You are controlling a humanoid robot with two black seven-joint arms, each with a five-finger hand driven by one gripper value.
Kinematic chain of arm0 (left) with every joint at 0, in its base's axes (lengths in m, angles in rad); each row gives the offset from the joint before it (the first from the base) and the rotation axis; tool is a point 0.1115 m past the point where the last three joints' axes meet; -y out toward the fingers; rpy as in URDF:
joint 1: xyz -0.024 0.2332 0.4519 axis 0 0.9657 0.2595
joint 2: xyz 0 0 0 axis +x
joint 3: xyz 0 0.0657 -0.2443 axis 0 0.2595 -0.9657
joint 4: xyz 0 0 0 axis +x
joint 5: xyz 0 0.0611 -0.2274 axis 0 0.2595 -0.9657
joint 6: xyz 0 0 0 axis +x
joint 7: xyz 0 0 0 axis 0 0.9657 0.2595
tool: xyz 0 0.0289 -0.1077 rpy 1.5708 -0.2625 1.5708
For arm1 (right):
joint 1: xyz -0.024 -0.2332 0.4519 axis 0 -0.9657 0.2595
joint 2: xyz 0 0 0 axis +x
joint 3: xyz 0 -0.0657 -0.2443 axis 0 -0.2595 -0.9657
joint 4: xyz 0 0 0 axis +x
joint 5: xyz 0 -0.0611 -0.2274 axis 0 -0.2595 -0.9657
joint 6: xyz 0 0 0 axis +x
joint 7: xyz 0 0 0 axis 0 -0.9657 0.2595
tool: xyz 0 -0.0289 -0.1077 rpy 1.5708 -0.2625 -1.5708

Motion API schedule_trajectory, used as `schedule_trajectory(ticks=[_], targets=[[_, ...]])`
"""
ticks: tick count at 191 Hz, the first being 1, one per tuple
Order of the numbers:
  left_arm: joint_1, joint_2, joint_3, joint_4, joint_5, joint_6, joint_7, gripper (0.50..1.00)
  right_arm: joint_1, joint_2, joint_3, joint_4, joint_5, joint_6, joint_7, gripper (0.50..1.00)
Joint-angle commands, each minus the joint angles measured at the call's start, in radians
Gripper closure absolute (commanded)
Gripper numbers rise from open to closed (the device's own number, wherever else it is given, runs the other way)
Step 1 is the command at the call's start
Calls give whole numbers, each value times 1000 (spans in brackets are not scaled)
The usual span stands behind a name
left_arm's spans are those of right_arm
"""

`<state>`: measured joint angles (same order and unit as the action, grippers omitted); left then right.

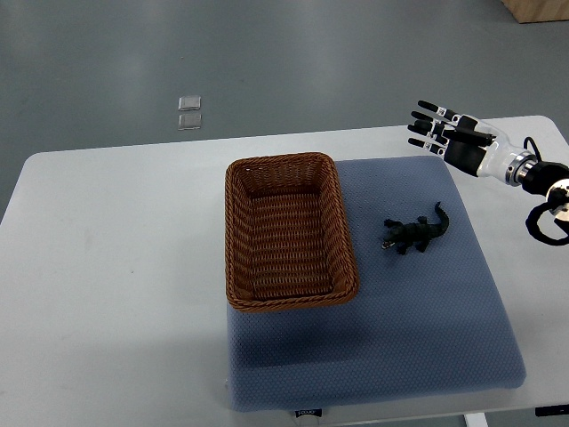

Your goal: Place crocodile in brown basket with right hand

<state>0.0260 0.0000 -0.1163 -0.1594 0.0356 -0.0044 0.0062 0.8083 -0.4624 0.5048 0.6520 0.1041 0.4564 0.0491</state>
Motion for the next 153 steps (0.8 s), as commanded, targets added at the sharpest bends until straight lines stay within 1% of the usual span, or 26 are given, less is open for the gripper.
schedule_trajectory(ticks=[1, 153], targets=[[0, 0, 0, 1, 0, 1, 0, 500, 0, 1, 0, 0, 0, 1, 0, 560], [-6, 0, 4, 14, 0, 3, 1, 500, 2, -12, 0, 0, -9, -5, 6, 560]])
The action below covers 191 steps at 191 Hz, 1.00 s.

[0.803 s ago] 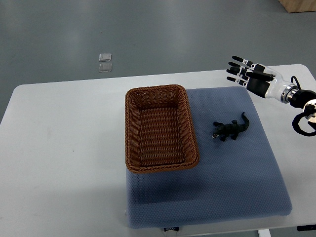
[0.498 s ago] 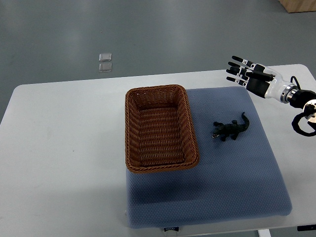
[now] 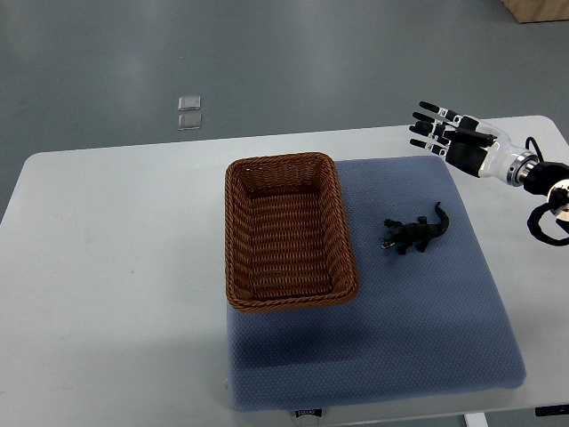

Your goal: Place crocodile in brown basket with right hand

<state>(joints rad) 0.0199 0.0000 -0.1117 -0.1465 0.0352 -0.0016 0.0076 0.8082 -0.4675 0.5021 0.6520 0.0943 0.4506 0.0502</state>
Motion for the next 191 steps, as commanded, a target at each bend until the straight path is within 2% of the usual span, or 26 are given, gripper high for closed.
schedule_trajectory(ticks=[1, 35, 70, 113, 161, 191], targets=[[0, 0, 0, 1, 0, 0, 0, 500, 2, -6, 3, 0, -1, 2, 7, 560], [0, 0, 0, 1, 0, 0, 0, 500, 8, -11, 3, -2, -19, 14, 14, 562], [0, 0, 0, 1, 0, 0, 0, 500, 9, -8, 6, -2, -85, 31, 56, 562], [0, 0, 0, 1, 0, 0, 0, 500, 9, -13, 3, -3, -134, 43, 65, 562], [0, 0, 0, 1, 0, 0, 0, 500, 23, -34, 12, -8, -360, 68, 175, 566], [0, 0, 0, 1, 0, 0, 0, 500, 42, -49, 15, 0, -423, 66, 194, 566]])
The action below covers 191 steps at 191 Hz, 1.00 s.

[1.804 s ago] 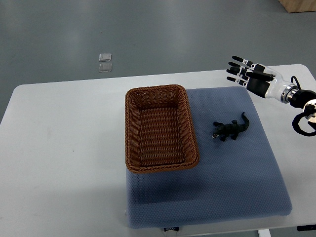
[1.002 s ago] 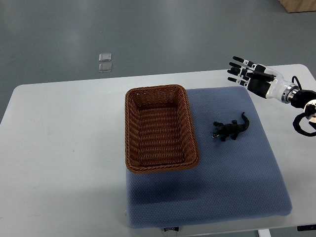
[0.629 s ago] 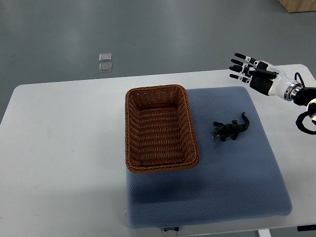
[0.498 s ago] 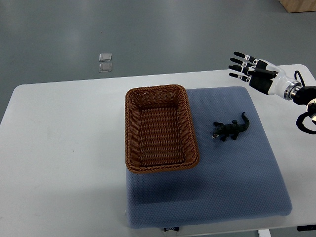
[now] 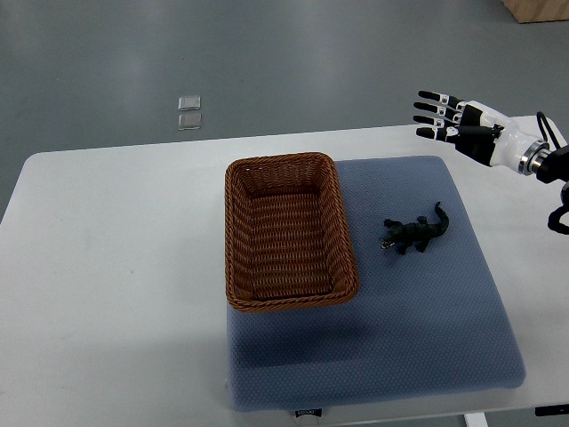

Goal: Place crocodile in brown basket with right hand
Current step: 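Move the right hand over the brown toy crocodile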

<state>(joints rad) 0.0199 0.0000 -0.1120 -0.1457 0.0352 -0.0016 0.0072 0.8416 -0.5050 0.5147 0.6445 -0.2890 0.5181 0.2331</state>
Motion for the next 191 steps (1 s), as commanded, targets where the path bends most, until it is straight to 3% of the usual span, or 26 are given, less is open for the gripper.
schedule_trajectory(ticks=[1, 22, 73, 161, 191], targets=[[0, 0, 0, 0, 0, 0, 1, 500, 8, -12, 2, 7, -39, -1, 11, 566], [0, 0, 0, 0, 0, 0, -1, 500, 11, -24, 1, 23, -116, 0, 29, 566], [0, 0, 0, 0, 0, 0, 1, 500, 39, -69, -2, 90, -459, -29, 163, 568], [0, 0, 0, 0, 0, 0, 1, 500, 60, -99, -15, 244, -858, -112, 201, 568], [0, 0, 0, 0, 0, 0, 1, 500, 60, -107, -16, 290, -1070, -112, 278, 566]])
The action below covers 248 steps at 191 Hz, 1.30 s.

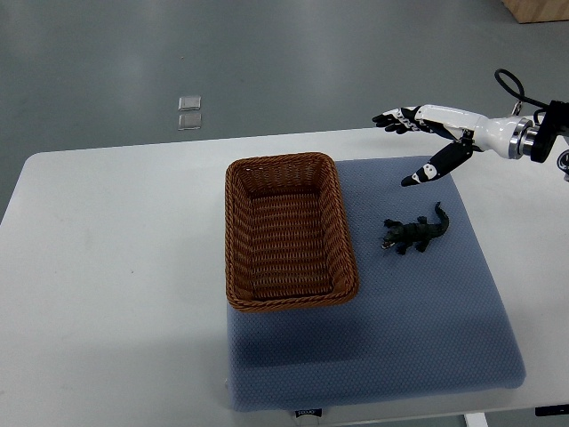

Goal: Place crocodile in brown basket with right hand
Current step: 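Move the right hand over the brown toy crocodile, then lower the right hand and close its fingers around the crocodile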

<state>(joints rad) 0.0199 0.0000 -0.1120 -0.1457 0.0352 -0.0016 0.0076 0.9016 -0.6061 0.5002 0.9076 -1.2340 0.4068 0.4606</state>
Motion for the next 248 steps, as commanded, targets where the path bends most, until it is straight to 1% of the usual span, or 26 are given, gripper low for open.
schedule_trajectory(ticks=[1, 23, 41, 61, 101, 138, 176, 206, 248], targets=[[0, 0, 0, 0, 0, 0, -1, 500, 0, -9, -3, 30, -139, 0, 56, 566], [0, 0, 0, 0, 0, 0, 0, 500, 2, -35, -35, 60, -245, -11, 121, 566], [0, 0, 0, 0, 0, 0, 0, 500, 2, -40, -81, 71, -309, -69, 150, 566], [0, 0, 0, 0, 0, 0, -1, 500, 2, -54, -135, 74, -386, -123, 150, 566], [0, 0, 0, 0, 0, 0, 0, 500, 7, -67, -226, 79, -509, -289, 150, 566], [0, 0, 0, 0, 0, 0, 0, 500, 10, -67, -278, 79, -567, -399, 150, 566], [0, 0, 0, 0, 0, 0, -1, 500, 2, -63, -302, 71, -590, -491, 150, 566], [0, 0, 0, 0, 0, 0, -1, 500, 0, -60, -327, 50, -617, -517, 150, 566], [0, 0, 0, 0, 0, 0, 0, 500, 3, -54, -354, 20, -634, -523, 150, 566]])
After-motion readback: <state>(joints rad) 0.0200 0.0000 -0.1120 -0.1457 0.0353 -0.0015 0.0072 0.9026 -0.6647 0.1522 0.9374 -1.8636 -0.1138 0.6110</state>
